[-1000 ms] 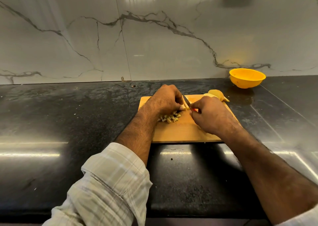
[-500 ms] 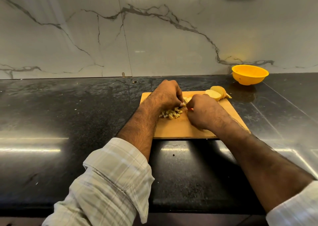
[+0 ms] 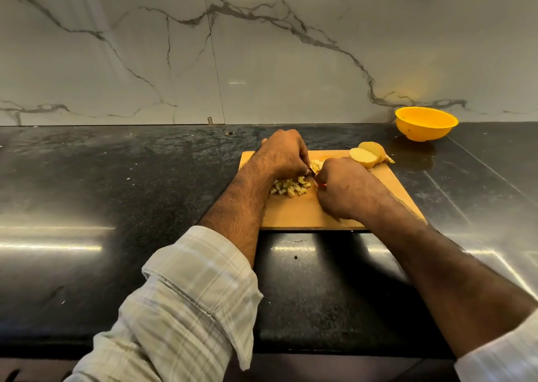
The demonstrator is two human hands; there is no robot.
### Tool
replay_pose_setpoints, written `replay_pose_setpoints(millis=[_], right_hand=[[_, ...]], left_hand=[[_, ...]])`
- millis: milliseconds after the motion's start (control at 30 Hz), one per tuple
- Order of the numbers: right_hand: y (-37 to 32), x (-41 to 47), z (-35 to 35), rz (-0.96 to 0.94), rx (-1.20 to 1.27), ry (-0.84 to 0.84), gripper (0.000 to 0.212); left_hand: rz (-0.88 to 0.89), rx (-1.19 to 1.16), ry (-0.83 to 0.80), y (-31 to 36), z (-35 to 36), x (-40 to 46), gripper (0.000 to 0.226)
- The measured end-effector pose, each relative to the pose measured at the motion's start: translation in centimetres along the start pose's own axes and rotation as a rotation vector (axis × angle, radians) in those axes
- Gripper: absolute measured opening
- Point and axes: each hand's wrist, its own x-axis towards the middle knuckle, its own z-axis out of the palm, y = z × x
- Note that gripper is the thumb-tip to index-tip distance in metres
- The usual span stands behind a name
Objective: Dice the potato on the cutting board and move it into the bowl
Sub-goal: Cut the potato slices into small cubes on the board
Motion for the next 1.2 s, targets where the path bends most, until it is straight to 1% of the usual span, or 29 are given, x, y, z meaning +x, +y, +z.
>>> replay_pose_setpoints(millis=[133, 200, 267, 333, 400, 533, 633, 733, 833, 933, 1033, 1200], right_hand=[[1.1, 0.3, 0.3, -0.021, 0.067, 0.055, 0.037], [2.6, -0.3, -0.1, -0.027, 0.135, 0.155, 0.037], [4.1, -0.8, -0.8, -0.004, 0.146, 0.233, 0.035], [4.8, -0.8, -1.2, 0.070, 0.119, 0.196, 0.037], [4.9, -0.5, -1.0, 0.116, 0.114, 0.142, 0.039], [4.7, -0.4, -0.7, 0.074, 0.137, 0.111, 0.040], [4.2, -0.6, -0.6, 0.018, 0.153, 0.070, 0.041], [4.2, -0.7, -0.9, 0.001, 0.197, 0.123, 0.038], [5.0, -0.7, -1.3, 0.069, 0.181, 0.197, 0.038], [5.3, -0.7, -1.3, 0.152, 0.108, 0.134, 0.039], [4.6, -0.7, -0.8, 0.087, 0.138, 0.079, 0.039], [3.4, -1.0, -0.2, -0.040, 0.140, 0.053, 0.042]], left_hand=[[0.040, 0.023, 0.012, 0.0, -0.1, -0.4, 0.007], [0.083, -0.052, 0.070, -0.4, -0.4, -0.5, 0.006], [0.097, -0.124, 0.169, -1.1, -0.5, -0.3, 0.006], [0.060, -0.137, 0.227, -1.8, -0.6, -0.1, 0.006], [0.021, -0.110, 0.244, -2.2, -0.6, -0.1, 0.007], [-0.003, -0.073, 0.228, -2.6, -0.5, -0.2, 0.011], [0.026, -0.060, 0.207, -2.3, -0.5, -0.3, 0.012], [0.045, -0.048, 0.185, -2.1, -0.4, -0.3, 0.013], [0.041, -0.050, 0.185, -2.2, -0.6, -0.3, 0.014], [0.032, -0.044, 0.196, -2.3, -0.5, -0.4, 0.017], [0.027, -0.032, 0.184, -2.4, -0.4, -0.2, 0.017], [0.011, -0.035, 0.185, -2.6, -0.4, -0.1, 0.017]])
